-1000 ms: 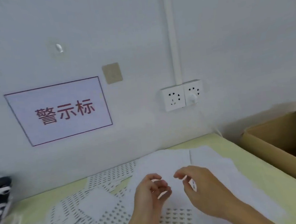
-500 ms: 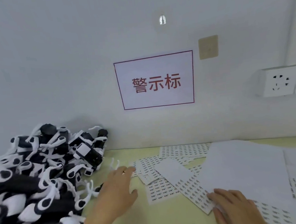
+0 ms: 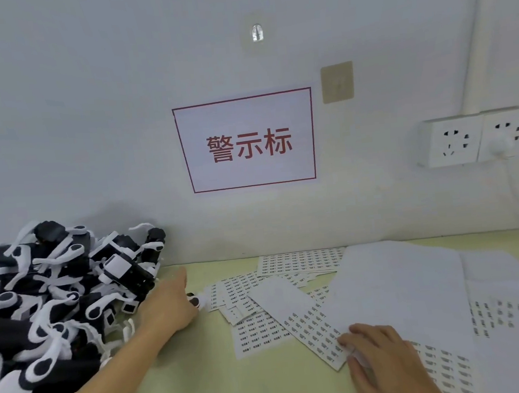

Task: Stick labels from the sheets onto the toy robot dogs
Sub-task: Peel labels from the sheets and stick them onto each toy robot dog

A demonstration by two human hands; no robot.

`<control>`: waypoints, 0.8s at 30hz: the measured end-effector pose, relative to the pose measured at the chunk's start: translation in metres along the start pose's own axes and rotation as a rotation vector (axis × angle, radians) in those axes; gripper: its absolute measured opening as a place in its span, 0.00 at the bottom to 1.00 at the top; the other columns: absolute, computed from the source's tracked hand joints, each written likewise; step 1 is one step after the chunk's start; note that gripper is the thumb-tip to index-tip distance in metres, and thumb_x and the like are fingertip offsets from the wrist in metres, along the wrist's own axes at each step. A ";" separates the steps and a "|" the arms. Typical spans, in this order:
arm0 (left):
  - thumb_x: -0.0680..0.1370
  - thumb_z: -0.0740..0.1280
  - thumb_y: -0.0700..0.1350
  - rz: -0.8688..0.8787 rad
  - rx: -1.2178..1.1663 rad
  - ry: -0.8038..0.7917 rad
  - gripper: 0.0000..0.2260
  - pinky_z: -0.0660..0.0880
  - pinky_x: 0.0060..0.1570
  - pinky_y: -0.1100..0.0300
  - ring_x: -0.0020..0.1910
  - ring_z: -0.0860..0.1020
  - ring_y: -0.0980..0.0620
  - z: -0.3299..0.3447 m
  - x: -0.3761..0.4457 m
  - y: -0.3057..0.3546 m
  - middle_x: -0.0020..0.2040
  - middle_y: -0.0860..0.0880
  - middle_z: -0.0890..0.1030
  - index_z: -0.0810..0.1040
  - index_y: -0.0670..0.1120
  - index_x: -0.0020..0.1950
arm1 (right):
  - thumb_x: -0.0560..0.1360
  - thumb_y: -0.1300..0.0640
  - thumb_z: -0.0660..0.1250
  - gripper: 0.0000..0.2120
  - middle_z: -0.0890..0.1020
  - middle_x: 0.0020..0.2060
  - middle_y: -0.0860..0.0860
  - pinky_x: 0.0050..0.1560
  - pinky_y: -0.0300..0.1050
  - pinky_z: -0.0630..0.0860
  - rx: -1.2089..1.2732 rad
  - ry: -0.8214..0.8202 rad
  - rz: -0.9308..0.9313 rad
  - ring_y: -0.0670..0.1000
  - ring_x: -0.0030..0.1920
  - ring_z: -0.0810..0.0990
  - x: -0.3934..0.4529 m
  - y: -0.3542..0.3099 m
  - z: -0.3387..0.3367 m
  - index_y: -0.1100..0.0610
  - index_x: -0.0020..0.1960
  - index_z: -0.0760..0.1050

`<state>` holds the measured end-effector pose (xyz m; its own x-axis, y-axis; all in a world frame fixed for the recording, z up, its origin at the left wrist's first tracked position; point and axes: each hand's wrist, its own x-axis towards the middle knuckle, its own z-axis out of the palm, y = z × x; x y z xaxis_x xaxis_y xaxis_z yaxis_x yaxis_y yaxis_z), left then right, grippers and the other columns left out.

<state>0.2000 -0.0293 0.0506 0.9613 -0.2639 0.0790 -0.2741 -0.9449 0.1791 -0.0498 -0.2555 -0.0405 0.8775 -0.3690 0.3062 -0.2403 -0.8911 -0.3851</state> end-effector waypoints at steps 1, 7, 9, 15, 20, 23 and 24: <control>0.73 0.69 0.50 -0.010 -0.025 0.050 0.15 0.71 0.38 0.57 0.43 0.74 0.46 0.000 -0.002 0.003 0.41 0.51 0.70 0.66 0.48 0.52 | 0.79 0.44 0.60 0.17 0.67 0.69 0.36 0.65 0.45 0.63 0.022 -0.008 0.008 0.45 0.70 0.63 0.000 0.001 0.001 0.37 0.67 0.71; 0.69 0.76 0.45 -0.088 -0.694 0.263 0.14 0.74 0.34 0.53 0.39 0.77 0.47 -0.009 -0.028 0.033 0.40 0.47 0.78 0.70 0.47 0.42 | 0.80 0.41 0.55 0.17 0.63 0.70 0.32 0.66 0.41 0.60 0.025 -0.062 0.060 0.40 0.70 0.59 0.002 0.005 0.006 0.34 0.68 0.66; 0.70 0.77 0.40 -0.103 -1.116 0.175 0.12 0.82 0.38 0.49 0.39 0.83 0.43 -0.005 -0.043 0.049 0.41 0.43 0.80 0.75 0.46 0.45 | 0.80 0.42 0.55 0.17 0.64 0.69 0.32 0.65 0.41 0.60 0.025 -0.072 0.063 0.40 0.69 0.59 0.001 0.005 0.006 0.34 0.68 0.67; 0.75 0.74 0.39 -0.224 -1.751 -0.092 0.14 0.83 0.41 0.55 0.45 0.86 0.43 0.035 -0.082 0.085 0.48 0.39 0.85 0.79 0.44 0.60 | 0.80 0.42 0.52 0.18 0.63 0.68 0.33 0.65 0.38 0.58 0.034 -0.030 0.041 0.38 0.67 0.59 -0.003 0.005 0.004 0.36 0.70 0.62; 0.79 0.69 0.43 -0.305 -1.918 -0.205 0.16 0.79 0.52 0.53 0.49 0.85 0.46 0.065 -0.097 0.101 0.53 0.41 0.85 0.75 0.43 0.66 | 0.80 0.42 0.53 0.19 0.63 0.67 0.34 0.65 0.38 0.58 0.051 -0.032 0.063 0.38 0.67 0.59 -0.002 0.005 0.004 0.37 0.71 0.61; 0.80 0.68 0.46 -0.274 -1.886 -0.232 0.16 0.79 0.53 0.51 0.46 0.86 0.46 0.070 -0.095 0.093 0.57 0.39 0.82 0.74 0.46 0.68 | 0.79 0.39 0.53 0.22 0.62 0.69 0.35 0.67 0.38 0.58 0.034 -0.046 0.073 0.39 0.68 0.58 -0.002 0.006 0.005 0.38 0.72 0.60; 0.80 0.68 0.47 -0.269 -1.853 -0.225 0.17 0.79 0.53 0.50 0.45 0.86 0.45 0.070 -0.093 0.088 0.56 0.38 0.82 0.74 0.47 0.68 | 0.79 0.38 0.54 0.23 0.62 0.69 0.35 0.68 0.39 0.58 0.028 -0.049 0.078 0.39 0.69 0.58 -0.002 0.006 0.006 0.39 0.73 0.60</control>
<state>0.0884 -0.1018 -0.0091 0.9210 -0.3262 -0.2129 0.3330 0.3760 0.8647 -0.0504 -0.2587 -0.0482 0.8758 -0.4235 0.2318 -0.2979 -0.8519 -0.4307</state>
